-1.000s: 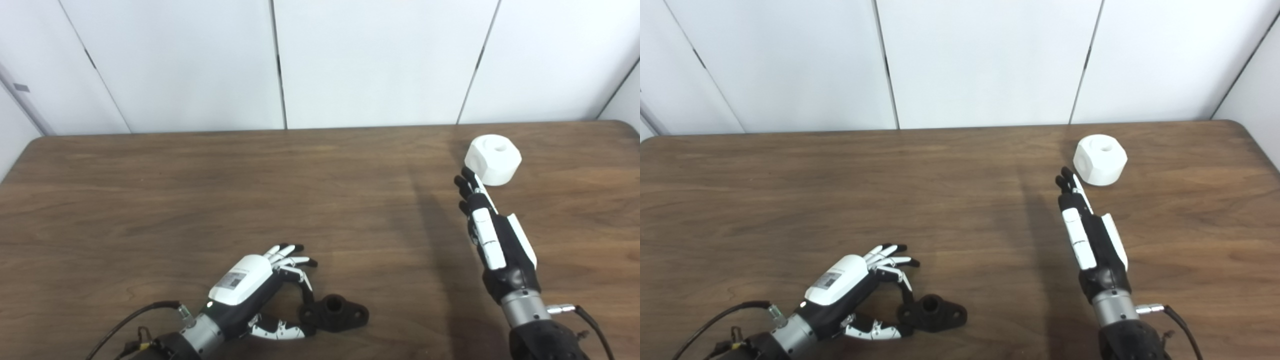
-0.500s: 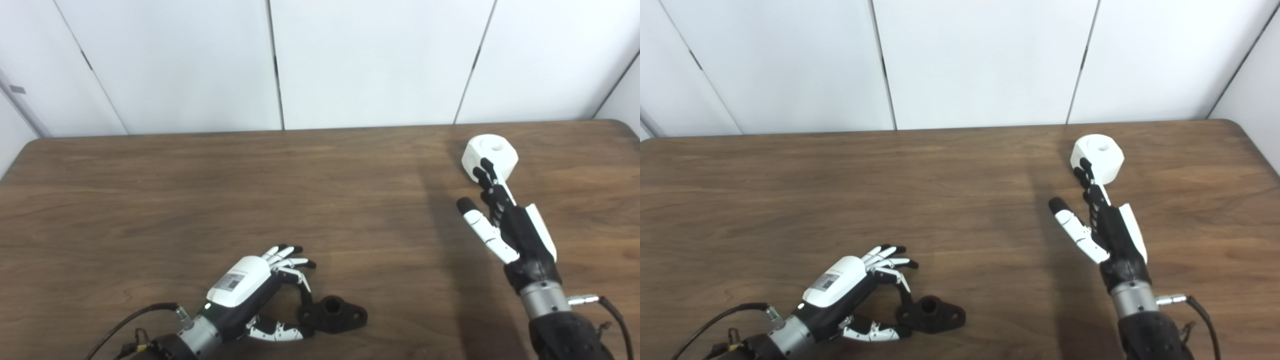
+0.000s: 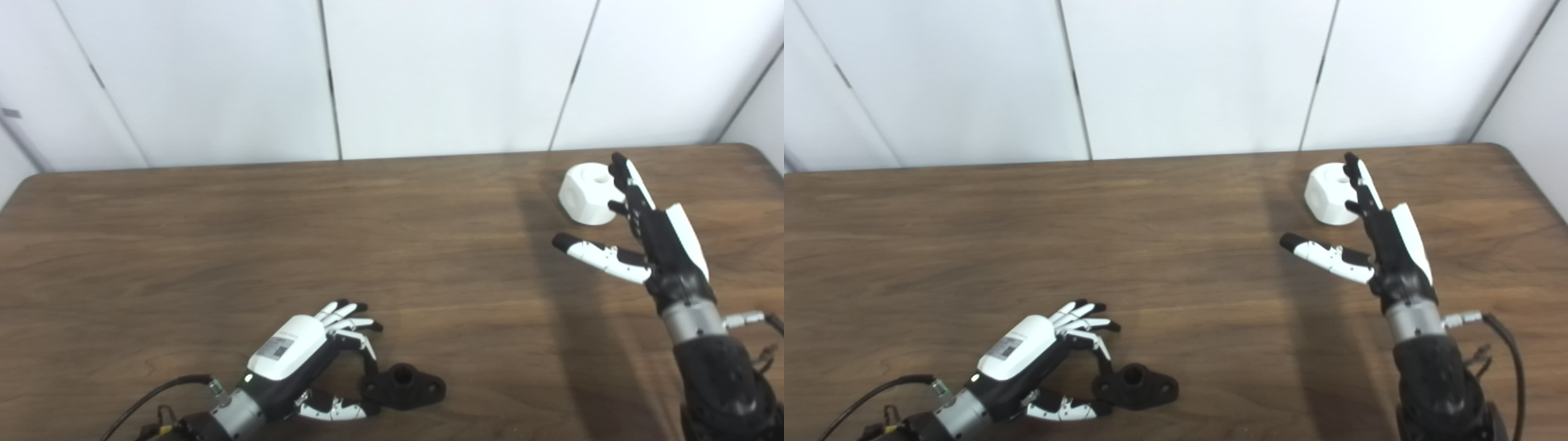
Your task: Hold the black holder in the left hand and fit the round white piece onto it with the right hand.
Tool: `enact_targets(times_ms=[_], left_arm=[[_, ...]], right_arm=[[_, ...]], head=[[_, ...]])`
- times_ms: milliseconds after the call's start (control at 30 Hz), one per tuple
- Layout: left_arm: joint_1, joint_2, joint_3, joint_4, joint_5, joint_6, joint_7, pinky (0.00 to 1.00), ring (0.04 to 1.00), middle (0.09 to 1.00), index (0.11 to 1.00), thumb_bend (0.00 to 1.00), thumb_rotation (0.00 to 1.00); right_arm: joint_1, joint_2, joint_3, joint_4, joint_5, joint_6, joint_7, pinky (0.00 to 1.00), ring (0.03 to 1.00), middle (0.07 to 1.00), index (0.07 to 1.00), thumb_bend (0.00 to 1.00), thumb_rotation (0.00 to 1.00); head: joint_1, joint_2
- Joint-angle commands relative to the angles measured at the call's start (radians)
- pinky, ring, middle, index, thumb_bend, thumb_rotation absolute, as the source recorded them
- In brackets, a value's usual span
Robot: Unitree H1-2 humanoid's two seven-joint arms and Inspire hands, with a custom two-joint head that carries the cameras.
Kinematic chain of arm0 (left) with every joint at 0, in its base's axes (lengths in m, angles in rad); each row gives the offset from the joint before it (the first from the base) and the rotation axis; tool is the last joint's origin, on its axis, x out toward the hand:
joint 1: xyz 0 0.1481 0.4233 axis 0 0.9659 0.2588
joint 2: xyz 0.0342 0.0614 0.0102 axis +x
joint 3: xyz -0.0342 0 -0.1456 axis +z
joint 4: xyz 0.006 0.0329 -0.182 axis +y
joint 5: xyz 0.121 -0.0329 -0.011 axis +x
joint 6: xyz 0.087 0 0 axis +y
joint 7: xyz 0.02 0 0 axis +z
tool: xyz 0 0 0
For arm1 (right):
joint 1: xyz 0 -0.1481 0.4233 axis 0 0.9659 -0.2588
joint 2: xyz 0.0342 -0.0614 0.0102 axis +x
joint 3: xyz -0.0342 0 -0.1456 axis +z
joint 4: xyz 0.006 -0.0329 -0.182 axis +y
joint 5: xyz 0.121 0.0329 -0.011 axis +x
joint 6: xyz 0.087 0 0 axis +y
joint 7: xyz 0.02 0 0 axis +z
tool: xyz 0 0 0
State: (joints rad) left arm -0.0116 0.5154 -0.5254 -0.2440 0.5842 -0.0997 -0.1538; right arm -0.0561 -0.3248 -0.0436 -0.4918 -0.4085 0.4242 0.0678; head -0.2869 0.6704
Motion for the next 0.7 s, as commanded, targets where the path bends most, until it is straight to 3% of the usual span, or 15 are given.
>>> enact_targets(times_ms=[0,333,500,667], left_arm=[[0.076,0.029,-0.045,0.071,0.046,-0.01,-0.087,1.0,0.963,0.838,0.489,0.51,0.07],[0.09,0.034,-0.023,0.11,0.039,-0.056,-0.067,1.0,0.962,0.836,0.488,0.51,0.06],[0.096,0.037,-0.012,0.124,0.029,-0.076,-0.063,1.0,0.959,0.834,0.488,0.51,0.06],[0.097,0.04,-0.008,0.146,0.036,-0.101,-0.058,1.0,0.96,0.839,0.488,0.51,0.07]], right_arm=[[-0.054,-0.032,0.011,-0.019,-0.086,0.024,0.004,0.9,0.972,0.948,0.984,0.81,0.47],[-0.131,-0.024,0.03,0.055,-0.287,0.044,0.015,0.83,0.986,0.94,0.946,0.82,0.45],[-0.16,-0.032,0.048,0.097,-0.335,0.034,0.014,0.87,0.974,0.938,0.942,0.8,0.43],[-0.195,-0.03,0.043,0.152,-0.422,0.045,0.062,0.86,0.979,0.94,0.937,0.81,0.45]], head=[[-0.012,-0.005],[-0.071,-0.032],[-0.094,-0.042],[-0.106,-0.055]])
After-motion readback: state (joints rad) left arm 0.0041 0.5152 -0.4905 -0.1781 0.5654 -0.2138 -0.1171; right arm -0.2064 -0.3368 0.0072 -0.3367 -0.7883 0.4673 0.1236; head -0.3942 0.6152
